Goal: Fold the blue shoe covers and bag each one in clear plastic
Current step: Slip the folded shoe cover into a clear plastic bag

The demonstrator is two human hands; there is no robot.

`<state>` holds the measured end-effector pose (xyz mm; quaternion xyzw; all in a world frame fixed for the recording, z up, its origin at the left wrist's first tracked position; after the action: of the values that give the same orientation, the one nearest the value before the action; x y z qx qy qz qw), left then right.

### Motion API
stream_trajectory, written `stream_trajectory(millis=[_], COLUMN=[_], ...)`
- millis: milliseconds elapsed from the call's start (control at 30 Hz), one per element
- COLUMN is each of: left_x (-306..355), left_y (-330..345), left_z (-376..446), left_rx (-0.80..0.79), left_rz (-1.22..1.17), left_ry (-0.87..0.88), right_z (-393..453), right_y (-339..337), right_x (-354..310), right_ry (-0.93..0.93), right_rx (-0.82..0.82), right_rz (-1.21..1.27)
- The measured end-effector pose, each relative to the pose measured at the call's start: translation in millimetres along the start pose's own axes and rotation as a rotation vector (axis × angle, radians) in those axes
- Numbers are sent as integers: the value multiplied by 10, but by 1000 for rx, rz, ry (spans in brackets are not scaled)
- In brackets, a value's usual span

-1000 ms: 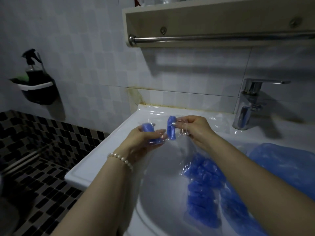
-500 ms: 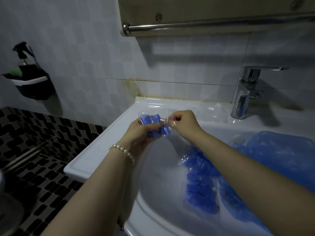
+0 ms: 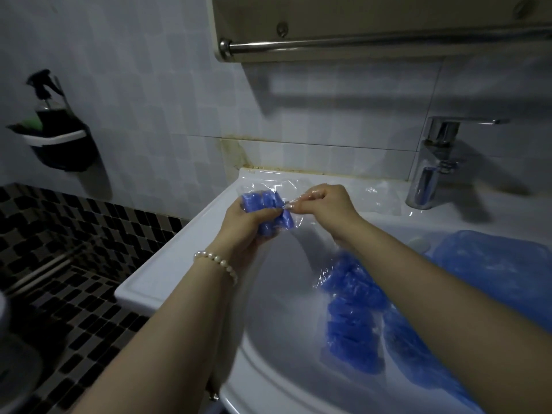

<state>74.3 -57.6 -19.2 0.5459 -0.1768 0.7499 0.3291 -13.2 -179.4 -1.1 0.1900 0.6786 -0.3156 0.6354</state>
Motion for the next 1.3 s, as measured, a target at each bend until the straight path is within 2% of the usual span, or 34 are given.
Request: stream_trajectory(millis=[67, 167, 233, 300, 367, 433, 533, 633, 700, 767, 800, 867, 933, 1000, 1067, 1133, 1200, 1300], left_x=[37, 49, 29, 20, 29, 0, -57, -87, -120, -140, -126, -69, -33, -45, -69, -90, -87, -19], left_y=[-2, -13, -9, 13, 28, -6, -155, -296, -358, -382, -368, -282, -132, -2, 56, 75, 83, 101], left_z=[-13, -16, -39, -62, -72, -42, 30, 82, 105, 129, 130, 104, 47, 2, 0, -1, -16, -42], left_rx=[35, 39, 59, 36, -12, 33, 244, 454, 582, 647, 620, 461, 226, 48, -34, -99, -121, -55], left_rz=[-32, -139, -223, -201, -168, -204, -373, -561, -570, -402, -268, 67, 448, 735, 888, 1001, 1103, 1140], left_ry=[19, 16, -69, -167, -204, -230, -238, -178, -149, -109, -64, 95, 253, 329, 378, 365, 355, 444], right_z=[22, 23, 25, 29, 78, 143, 200, 221, 265, 346, 371, 396, 396, 338, 229, 140, 116, 119], right_y=[13, 41, 14, -19, -83, -155, -252, -323, -325, -302, -277, -209, -136, -22, 106, 180, 233, 287], right_x=[6, 52, 115, 130, 130, 130, 115, 114, 151, 267, 329, 414, 420, 388, 351, 347, 352, 338], right_ry=[63, 280, 411, 443, 406, 384, 382, 353, 344, 389, 425, 460, 454, 445, 475, 526, 544, 560], right_rx=[24, -129, -273, -333, -221, -93, 9, 27, 65, 225, 321, 468, 514, 455, 309, 187, 83, 3], right_rz=[144, 264, 291, 293, 303, 424, 584, 668, 683, 692, 702, 726, 662, 640, 624, 507, 348, 243])
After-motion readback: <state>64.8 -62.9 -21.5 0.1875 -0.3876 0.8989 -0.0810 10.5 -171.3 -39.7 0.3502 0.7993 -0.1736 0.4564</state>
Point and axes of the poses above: each hand's wrist, its own z-axis towards the middle knuckle, its own y-axis out of the palm, x = y × z, the point moved 3 cm from there along z, towards the middle knuckle, and after that the axes turned 13 degrees about y, right-handed, at the moved point
